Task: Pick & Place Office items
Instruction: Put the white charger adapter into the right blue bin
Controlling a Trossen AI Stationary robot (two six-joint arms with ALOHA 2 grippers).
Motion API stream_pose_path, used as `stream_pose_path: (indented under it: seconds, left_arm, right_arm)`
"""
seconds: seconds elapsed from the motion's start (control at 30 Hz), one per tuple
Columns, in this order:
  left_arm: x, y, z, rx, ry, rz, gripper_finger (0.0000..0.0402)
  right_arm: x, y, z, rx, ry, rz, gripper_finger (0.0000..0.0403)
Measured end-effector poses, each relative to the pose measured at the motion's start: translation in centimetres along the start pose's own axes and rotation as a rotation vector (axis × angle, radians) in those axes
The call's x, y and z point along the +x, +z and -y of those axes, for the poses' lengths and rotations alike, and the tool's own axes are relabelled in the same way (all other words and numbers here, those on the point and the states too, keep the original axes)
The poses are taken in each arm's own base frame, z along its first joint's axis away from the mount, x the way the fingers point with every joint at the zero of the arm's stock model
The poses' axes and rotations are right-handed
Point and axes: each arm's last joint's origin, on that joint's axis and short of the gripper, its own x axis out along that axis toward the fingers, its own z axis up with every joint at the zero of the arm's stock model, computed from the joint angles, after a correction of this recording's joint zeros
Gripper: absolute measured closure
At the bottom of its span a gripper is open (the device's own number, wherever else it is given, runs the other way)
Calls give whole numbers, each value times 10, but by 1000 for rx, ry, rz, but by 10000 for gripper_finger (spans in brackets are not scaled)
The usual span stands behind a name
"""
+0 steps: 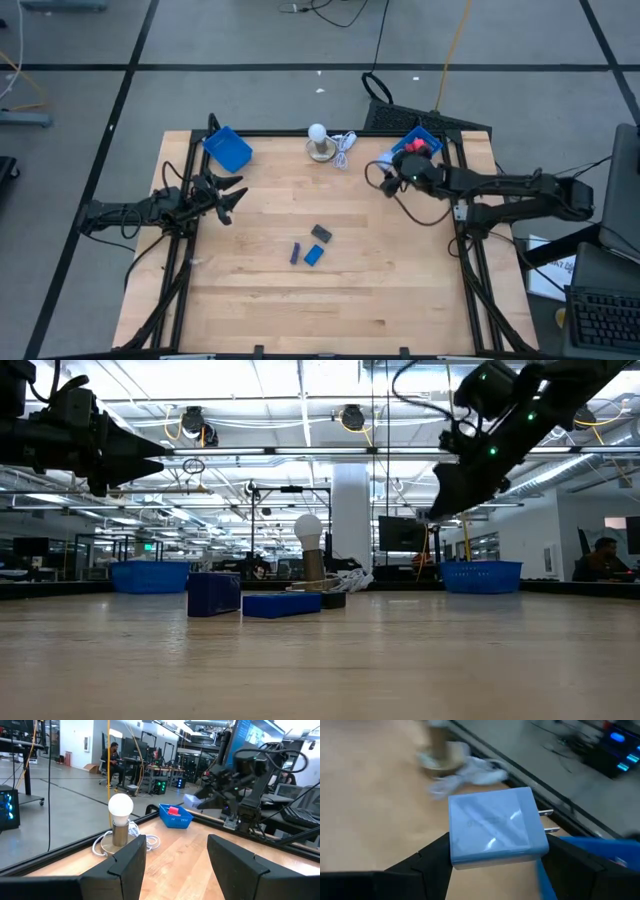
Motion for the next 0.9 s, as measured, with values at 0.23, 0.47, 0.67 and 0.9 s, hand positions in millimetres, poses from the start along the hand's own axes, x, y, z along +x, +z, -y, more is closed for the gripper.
stream_pose_path:
  seconds: [0.23, 0.47, 0.67, 0.9]
  left_arm:
    - [0, 0, 0, 0, 0, 0, 188]
    - [0, 0, 0, 0, 0, 0, 188]
    - [0, 0, 0, 0, 0, 0, 188]
    - [0, 0, 0, 0, 0, 0, 188]
  right_arm:
    - [11, -12, 36, 107, -230, -151, 147]
    - [14, -24, 64, 210, -367, -285, 147]
    - [13, -31, 78, 242, -428, -364, 147]
    - [15, -33, 92, 254, -473, -388, 147]
